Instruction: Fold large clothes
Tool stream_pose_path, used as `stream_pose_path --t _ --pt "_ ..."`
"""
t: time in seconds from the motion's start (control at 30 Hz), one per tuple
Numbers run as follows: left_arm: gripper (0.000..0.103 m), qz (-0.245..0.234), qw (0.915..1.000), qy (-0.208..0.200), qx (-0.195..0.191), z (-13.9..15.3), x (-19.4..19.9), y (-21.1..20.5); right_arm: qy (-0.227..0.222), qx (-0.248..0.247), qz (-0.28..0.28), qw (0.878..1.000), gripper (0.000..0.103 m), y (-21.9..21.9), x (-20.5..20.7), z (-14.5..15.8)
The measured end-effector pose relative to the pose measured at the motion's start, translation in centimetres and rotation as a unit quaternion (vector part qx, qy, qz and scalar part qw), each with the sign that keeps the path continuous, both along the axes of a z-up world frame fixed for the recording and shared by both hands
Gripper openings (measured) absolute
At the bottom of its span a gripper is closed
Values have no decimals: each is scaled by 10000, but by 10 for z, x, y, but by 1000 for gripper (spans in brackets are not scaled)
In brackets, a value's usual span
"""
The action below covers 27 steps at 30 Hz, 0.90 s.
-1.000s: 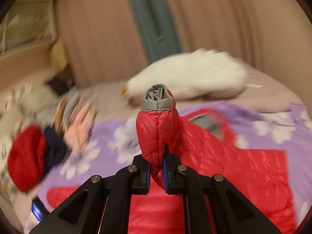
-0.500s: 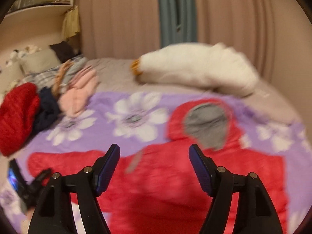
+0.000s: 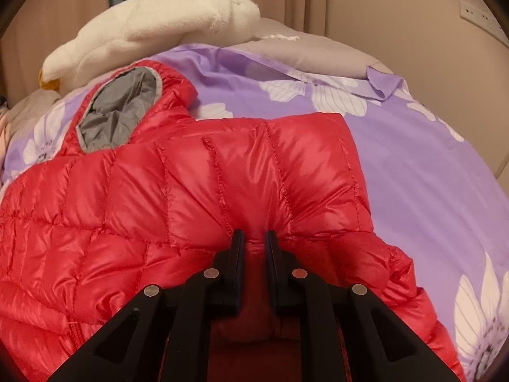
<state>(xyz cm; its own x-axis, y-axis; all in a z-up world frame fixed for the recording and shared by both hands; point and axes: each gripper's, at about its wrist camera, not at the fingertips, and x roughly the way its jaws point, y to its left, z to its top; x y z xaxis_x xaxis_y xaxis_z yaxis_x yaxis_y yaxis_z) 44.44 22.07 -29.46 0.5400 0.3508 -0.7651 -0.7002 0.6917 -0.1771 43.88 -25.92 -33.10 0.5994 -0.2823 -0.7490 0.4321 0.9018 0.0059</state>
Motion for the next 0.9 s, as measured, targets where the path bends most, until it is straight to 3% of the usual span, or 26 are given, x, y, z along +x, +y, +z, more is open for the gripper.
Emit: stream_pose_path --t 0.07,0.17,0.33,0.5,0.67,0.77,0.9 --pt "9 -194 9996 -221 45 18 -2 -12 -50 -33 80 9999 15 3 -6 7" --pt "9 -693 9955 -408 508 48 -2 -40 -137 8 126 9998 15 -7 -28 31" --pt "8 -1212 9841 -901 938 88 -7 -90 -576 80 -333 9978 19 -48 -79 52" --pt "8 -1988 9637 -1422 1073 123 -11 -165 -420 -79 -646 9970 20 -71 -105 36" --pt "8 -2929 9327 -1885 939 147 -18 -266 -365 1162 -1193 9854 20 -110 -128 -6" --pt "9 -3539 9140 -1855 697 145 -16 -330 -707 1468 -1376 9770 20 -122 -144 -9" --pt "13 -3967 9036 -1500 598 115 -24 -396 -748 1312 -1441 9780 20 -118 -144 -14"
